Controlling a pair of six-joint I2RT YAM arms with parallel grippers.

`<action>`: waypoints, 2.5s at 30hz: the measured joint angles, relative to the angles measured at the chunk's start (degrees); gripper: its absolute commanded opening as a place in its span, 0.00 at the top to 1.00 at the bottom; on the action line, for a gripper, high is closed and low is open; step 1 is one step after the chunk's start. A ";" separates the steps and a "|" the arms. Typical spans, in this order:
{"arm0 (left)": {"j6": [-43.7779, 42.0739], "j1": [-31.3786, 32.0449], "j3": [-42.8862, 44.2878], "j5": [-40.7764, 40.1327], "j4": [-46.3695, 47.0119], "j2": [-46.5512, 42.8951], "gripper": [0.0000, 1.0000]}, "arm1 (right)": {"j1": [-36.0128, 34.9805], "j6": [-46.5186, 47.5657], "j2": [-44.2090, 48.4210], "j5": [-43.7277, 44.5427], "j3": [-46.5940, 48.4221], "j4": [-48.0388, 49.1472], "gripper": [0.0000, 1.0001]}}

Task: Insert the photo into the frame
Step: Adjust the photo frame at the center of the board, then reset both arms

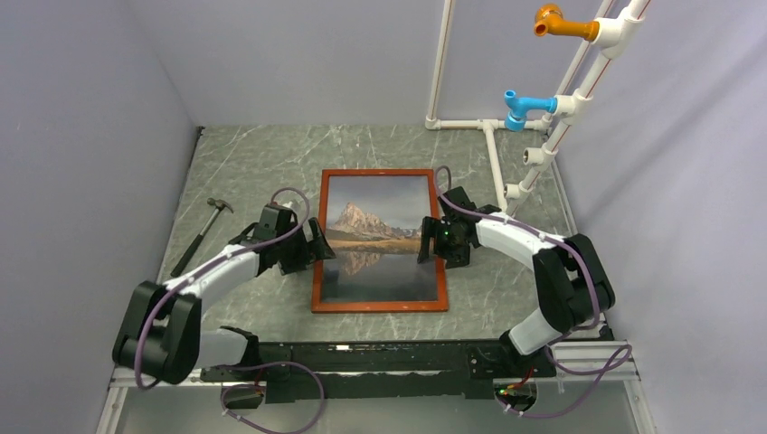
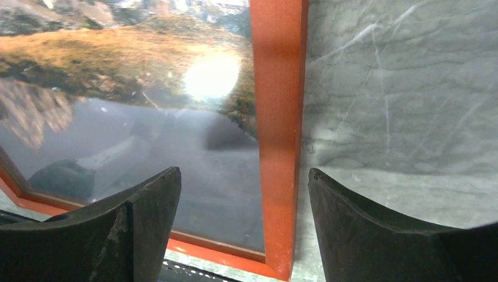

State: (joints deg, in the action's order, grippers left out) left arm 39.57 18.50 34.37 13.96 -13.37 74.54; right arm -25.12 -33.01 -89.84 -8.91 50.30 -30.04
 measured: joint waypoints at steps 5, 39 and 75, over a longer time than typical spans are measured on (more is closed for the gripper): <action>-1.86 -0.04 -0.28 -5.05 -4.28 -12.90 0.01 | -0.31 0.98 8.63 3.82 0.00 -0.70 0.04; -28.22 -0.04 -24.92 -27.06 11.76 -60.33 0.01 | -0.17 23.78 52.68 26.36 -33.14 30.14 0.01; -50.38 -12.98 -31.39 -24.63 82.49 3.26 0.01 | 27.67 27.02 6.27 24.39 -43.52 98.82 0.00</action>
State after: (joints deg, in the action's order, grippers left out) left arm -10.81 5.52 2.98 -10.68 69.12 77.80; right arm 2.55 -6.00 -83.57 15.49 6.79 68.77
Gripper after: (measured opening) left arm 0.994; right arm 0.991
